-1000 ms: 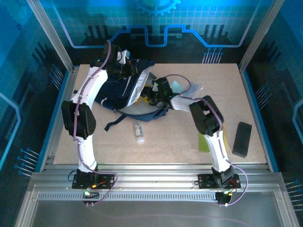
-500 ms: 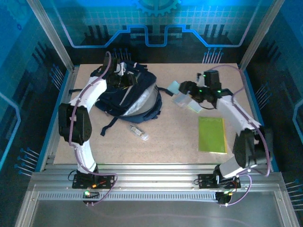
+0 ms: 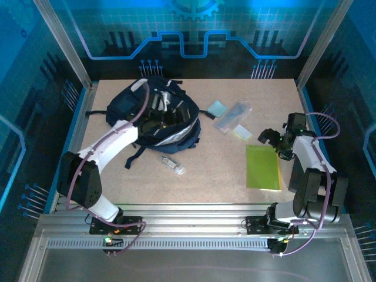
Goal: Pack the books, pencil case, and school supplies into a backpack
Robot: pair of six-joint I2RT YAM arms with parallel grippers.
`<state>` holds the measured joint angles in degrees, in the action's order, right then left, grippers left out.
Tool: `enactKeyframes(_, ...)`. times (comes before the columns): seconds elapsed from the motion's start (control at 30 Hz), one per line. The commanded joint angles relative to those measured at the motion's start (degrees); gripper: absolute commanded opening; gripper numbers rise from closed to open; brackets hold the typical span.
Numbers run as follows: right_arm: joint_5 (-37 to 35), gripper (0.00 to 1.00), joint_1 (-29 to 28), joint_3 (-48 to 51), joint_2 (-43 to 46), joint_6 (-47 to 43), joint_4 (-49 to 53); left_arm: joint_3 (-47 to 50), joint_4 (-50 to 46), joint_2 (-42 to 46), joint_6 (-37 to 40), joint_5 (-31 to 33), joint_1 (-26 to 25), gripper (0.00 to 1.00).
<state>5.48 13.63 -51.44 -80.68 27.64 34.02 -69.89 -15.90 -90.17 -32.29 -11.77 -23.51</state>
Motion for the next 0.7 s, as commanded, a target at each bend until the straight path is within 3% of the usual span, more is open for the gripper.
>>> enactKeyframes(0.0, -3.08, 1.0, 1.74, 0.4, -2.65, -2.5, -1.94, 4.76, 7.19, 0.09, -6.93, 0.78, -4.58, 0.89)
enactKeyframes(0.17, -4.62, 1.0, 5.1, -1.52, -8.35, -2.78, -1.26, 5.51, 7.84, -2.71, -7.53, 0.67, -9.71, 0.89)
enactKeyframes(0.33, -2.52, 1.0, 4.94, -1.73, -12.03, -3.0, -1.26, 3.41, 6.85, -4.14, -6.23, -0.19, -10.25, 0.89)
enactKeyframes(0.53, 1.08, 1.0, 1.67, 0.48, -12.55, -2.53, -0.47, 1.56, 7.39, -4.46, -5.5, 0.04, -10.35, 0.89)
enactKeyframes(0.67, 2.94, 1.0, -4.05, 3.32, -10.28, 0.12, 1.6, 1.91, 7.8, -5.07, -5.93, -0.43, -10.67, 0.89)
